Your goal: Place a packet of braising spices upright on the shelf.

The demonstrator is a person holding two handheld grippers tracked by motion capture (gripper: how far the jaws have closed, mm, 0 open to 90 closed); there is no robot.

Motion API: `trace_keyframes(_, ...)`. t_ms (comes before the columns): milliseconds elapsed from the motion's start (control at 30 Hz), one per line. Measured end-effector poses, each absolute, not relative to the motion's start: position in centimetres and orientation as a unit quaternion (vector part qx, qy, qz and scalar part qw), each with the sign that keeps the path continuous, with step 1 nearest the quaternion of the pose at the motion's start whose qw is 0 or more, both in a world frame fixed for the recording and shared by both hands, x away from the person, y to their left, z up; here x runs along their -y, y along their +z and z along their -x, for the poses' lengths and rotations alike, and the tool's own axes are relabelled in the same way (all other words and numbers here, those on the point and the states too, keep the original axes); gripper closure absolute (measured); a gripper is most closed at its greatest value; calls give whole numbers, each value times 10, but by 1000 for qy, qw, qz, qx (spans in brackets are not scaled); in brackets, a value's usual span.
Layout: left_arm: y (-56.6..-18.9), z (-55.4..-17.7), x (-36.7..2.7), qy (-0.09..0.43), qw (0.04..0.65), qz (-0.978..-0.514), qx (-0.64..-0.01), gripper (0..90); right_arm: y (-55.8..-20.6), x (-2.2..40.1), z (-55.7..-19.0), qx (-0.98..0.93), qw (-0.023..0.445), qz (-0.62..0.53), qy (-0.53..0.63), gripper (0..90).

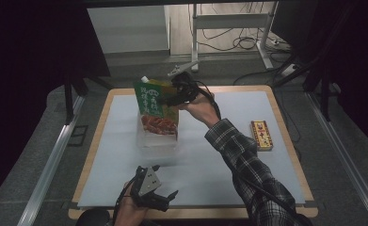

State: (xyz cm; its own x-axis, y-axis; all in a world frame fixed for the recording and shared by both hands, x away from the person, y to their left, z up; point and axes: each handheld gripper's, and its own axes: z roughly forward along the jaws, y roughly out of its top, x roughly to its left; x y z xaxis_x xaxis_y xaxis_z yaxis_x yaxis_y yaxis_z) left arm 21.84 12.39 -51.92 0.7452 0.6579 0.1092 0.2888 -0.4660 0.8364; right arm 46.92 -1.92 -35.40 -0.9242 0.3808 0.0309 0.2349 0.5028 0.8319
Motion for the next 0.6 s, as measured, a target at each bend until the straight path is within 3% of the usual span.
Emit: trace_keyframes(600, -519, -218, -123, 215, 433, -827, -287, 0, -350, 46, -464, -854, 102, -191, 472, 288)
